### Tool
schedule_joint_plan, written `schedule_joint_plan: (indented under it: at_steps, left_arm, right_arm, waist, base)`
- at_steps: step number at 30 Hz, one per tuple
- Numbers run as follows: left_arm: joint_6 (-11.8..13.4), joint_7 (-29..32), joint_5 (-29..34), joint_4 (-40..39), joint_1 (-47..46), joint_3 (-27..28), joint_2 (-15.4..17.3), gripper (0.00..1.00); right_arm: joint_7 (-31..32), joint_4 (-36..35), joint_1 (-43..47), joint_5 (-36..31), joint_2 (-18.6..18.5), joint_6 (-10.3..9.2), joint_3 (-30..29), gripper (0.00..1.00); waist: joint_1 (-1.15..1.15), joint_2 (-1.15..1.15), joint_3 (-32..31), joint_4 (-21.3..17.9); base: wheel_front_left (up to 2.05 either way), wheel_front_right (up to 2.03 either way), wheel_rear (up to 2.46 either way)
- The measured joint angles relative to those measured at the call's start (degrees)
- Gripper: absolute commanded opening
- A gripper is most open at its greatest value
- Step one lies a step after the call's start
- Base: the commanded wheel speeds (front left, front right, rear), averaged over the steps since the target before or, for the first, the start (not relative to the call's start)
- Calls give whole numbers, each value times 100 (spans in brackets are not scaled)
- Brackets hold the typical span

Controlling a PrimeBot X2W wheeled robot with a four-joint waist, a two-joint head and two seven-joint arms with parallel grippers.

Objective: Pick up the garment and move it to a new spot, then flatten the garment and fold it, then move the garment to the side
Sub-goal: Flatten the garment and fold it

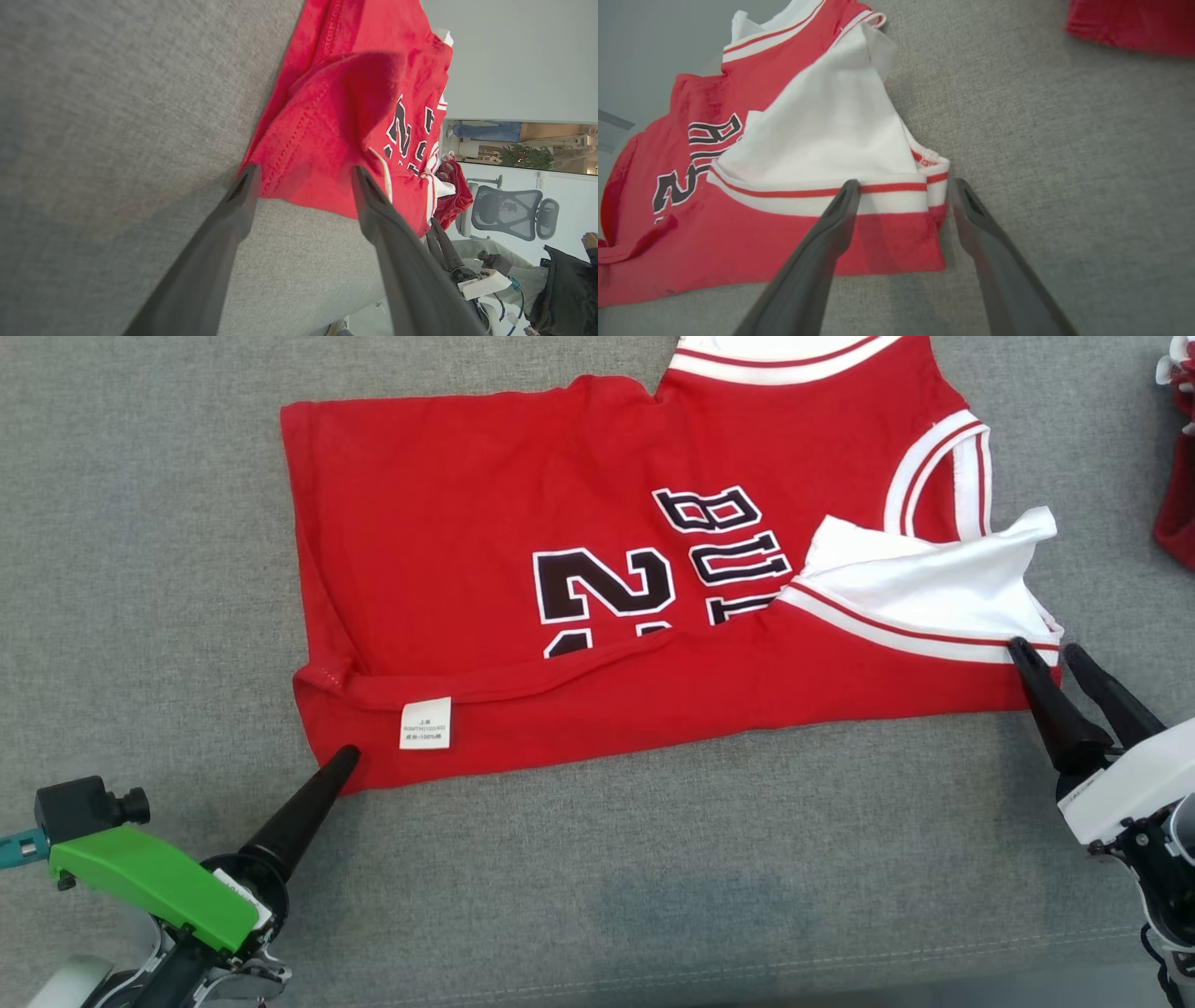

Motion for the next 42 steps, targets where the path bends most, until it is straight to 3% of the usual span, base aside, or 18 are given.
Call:
schedule_joint_plan:
  at_steps: [16,24,38,39,40,41,42]
  left_arm:
    - [-2,234,-124,234,-210,-135,87,100]
    - [-8,256,635,271,-239,-347,733,100]
    - [-8,578,573,399,-595,-631,455,100]
    - [-8,580,575,414,-628,-633,430,100]
    - [-8,580,575,426,-650,-631,405,100]
    - [-8,579,573,438,-653,-624,396,59]
    - [-8,578,570,454,-654,-608,375,36]
  right_arm:
    - [62,80,88,14,-4,32,129,100]
    - [85,126,-7,10,-7,59,138,100]
    - [192,162,-127,10,-15,110,267,99]
    - [194,164,-132,10,-16,110,280,81]
    - [218,175,-149,10,-16,113,311,51]
    - [244,191,-184,10,-14,131,344,38]
    - [245,212,-215,10,-12,155,364,19]
  waist:
    - [0,0,83,-85]
    - [0,0,67,-75]
    - [0,0,35,-26]
    - [0,0,37,-33]
    - [0,0,37,-44]
    - [0,0,37,-61]
    - [0,0,36,-81]
  base:
    - [0,0,0]
    - [0,0,0]
    - [0,0,0]
    - [0,0,0]
    - [0,0,0]
    - [0,0,0]
    - [0,0,0]
